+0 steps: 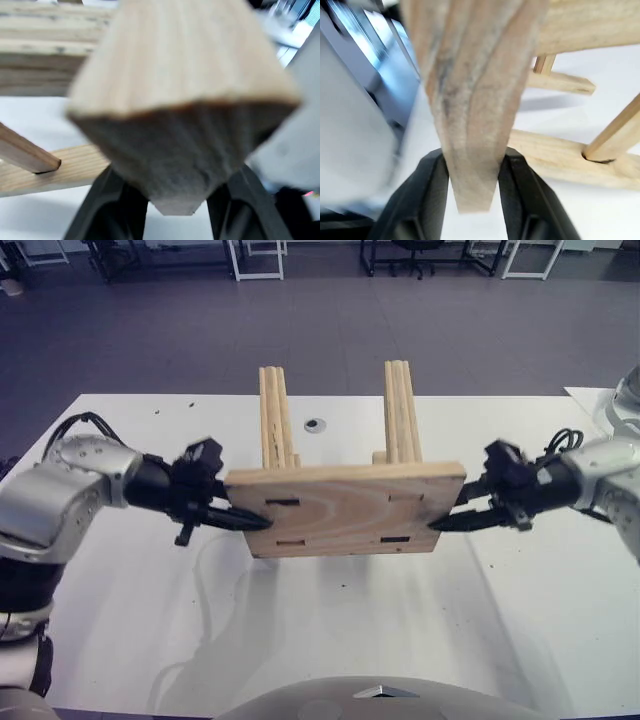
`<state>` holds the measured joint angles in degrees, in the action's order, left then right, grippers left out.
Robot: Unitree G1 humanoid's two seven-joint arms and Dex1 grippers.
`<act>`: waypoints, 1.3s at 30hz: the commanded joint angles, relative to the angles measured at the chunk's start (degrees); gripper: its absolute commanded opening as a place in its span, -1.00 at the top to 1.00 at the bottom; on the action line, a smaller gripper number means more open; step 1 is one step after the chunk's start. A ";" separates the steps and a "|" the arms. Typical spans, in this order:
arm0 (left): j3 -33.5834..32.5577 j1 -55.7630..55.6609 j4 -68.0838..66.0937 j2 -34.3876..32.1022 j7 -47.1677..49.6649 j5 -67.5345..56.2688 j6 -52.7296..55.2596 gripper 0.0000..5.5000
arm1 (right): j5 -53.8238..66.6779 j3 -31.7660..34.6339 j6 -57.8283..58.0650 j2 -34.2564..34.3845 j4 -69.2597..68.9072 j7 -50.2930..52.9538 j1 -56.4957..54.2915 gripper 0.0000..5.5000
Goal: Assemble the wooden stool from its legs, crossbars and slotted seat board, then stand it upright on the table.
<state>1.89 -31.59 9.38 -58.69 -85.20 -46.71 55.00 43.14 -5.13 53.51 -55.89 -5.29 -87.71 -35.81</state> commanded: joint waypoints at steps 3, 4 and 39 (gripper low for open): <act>13.22 -25.41 -10.78 -16.07 -7.24 -50.17 37.50 0.52 | 43.82 -12.16 38.99 -7.57 7.63 -4.77 -31.38 0.51; 14.66 -24.03 -9.01 -18.39 -7.20 -54.69 37.50 0.52 | 47.11 -14.08 38.99 -8.70 6.75 -4.77 -30.21 0.51; -14.24 17.68 -16.25 24.79 64.24 17.25 -45.64 -0.56 | -17.71 14.18 -54.76 27.93 29.93 71.78 21.24 -0.41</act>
<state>-12.77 -10.86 -4.70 -35.47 -22.96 -33.00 11.70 29.04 9.23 2.17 -29.29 22.36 -16.71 -11.21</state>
